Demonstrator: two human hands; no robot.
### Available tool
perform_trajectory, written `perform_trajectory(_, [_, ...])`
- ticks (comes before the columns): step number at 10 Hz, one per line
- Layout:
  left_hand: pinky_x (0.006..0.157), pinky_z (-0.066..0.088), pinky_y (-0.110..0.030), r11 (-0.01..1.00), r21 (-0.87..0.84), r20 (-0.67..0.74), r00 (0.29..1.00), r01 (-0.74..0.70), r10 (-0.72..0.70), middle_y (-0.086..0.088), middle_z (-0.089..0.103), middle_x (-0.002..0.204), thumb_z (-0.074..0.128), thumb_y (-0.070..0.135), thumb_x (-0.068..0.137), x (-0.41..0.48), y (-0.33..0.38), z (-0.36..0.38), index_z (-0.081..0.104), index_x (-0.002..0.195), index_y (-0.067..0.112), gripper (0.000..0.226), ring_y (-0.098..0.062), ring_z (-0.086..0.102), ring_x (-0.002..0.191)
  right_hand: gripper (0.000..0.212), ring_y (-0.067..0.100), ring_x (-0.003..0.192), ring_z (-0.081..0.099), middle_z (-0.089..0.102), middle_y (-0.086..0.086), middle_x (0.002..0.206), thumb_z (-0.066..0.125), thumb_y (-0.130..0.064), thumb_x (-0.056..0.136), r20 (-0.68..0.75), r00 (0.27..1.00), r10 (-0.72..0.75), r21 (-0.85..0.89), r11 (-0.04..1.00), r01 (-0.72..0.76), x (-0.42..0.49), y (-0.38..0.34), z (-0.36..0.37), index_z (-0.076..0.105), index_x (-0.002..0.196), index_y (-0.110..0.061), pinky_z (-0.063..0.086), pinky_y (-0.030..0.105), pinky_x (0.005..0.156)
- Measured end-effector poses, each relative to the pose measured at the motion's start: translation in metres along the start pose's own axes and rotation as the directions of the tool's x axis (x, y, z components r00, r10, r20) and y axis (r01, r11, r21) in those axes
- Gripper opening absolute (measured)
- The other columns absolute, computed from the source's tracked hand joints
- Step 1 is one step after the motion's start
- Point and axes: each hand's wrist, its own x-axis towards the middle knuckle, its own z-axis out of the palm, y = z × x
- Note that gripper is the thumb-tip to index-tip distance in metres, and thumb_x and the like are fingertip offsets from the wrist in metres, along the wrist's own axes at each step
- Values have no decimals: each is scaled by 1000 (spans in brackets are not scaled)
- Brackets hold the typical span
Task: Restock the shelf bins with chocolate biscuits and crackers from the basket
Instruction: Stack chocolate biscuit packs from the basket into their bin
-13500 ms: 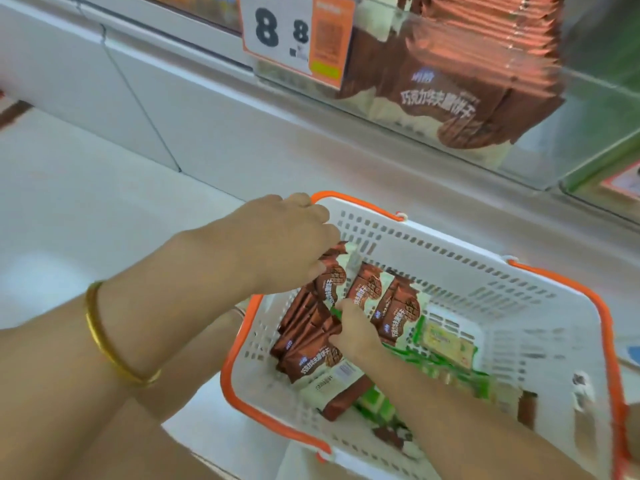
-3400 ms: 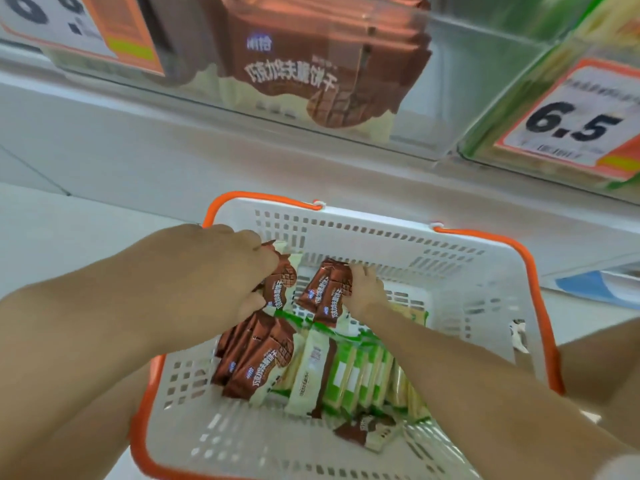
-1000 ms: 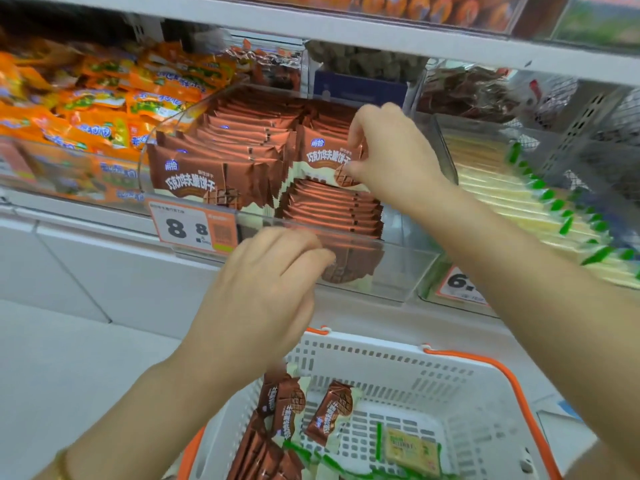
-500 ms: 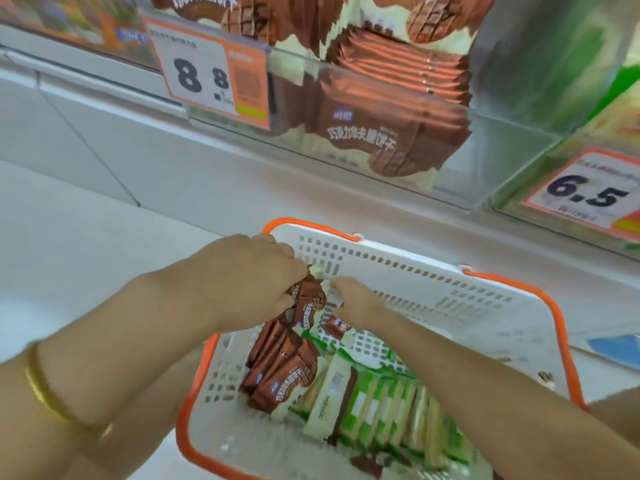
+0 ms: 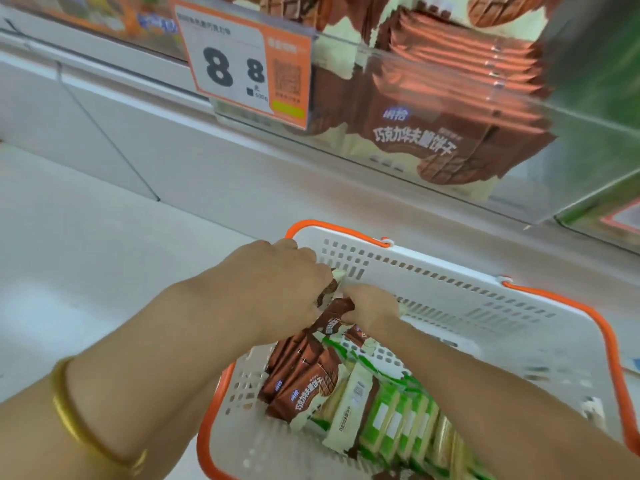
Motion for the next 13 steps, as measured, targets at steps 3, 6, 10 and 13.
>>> perform_trajectory(3, [85, 46, -29, 932, -339, -189, 980, -129, 67, 0, 56, 118, 59, 37, 91, 4, 4, -14, 51, 122, 20, 37, -14, 55, 99, 20, 1, 60, 62, 71, -4, 79, 73, -4, 79, -186, 981, 60, 892, 429, 143, -148, 14, -132, 68, 90, -20, 44, 10, 50])
perform_trajectory(6, [56, 39, -14, 865, -366, -455, 877, -343, 156, 10, 56, 78, 63, 30, 89, -35, 8, -63, 59, 94, 26, 8, 3, 54, 69, 54, 20, 97, 55, 66, -8, 104, 60, -59, 73, -650, 715, -255, -176, 967, 185, -219, -1, -228, 61, 117, -28, 45, 35, 76])
perform_trajectory(10, [101, 37, -28, 844, -295, -945, 267, -449, -188, 0, 48, 123, 61, 18, 83, -33, -9, -89, 46, 133, 15, 51, -16, 46, 116, 25, 18, 86, 53, 55, -2, 92, 73, -34, 79, -687, 727, -6, 42, 998, 48, -143, -14, -362, 53, 90, -23, 45, 33, 75])
perform_trajectory(13, [97, 24, -27, 963, -79, -891, 451, -257, 48, 2, 57, 120, 50, 23, 78, -10, -2, -74, 54, 125, 18, 47, -21, 46, 116, 23, 17, 92, 54, 61, 1, 110, 68, -30, 86, -722, 692, 21, 54, 998, 26, -67, -7, -372, 56, 102, -20, 41, 29, 73])
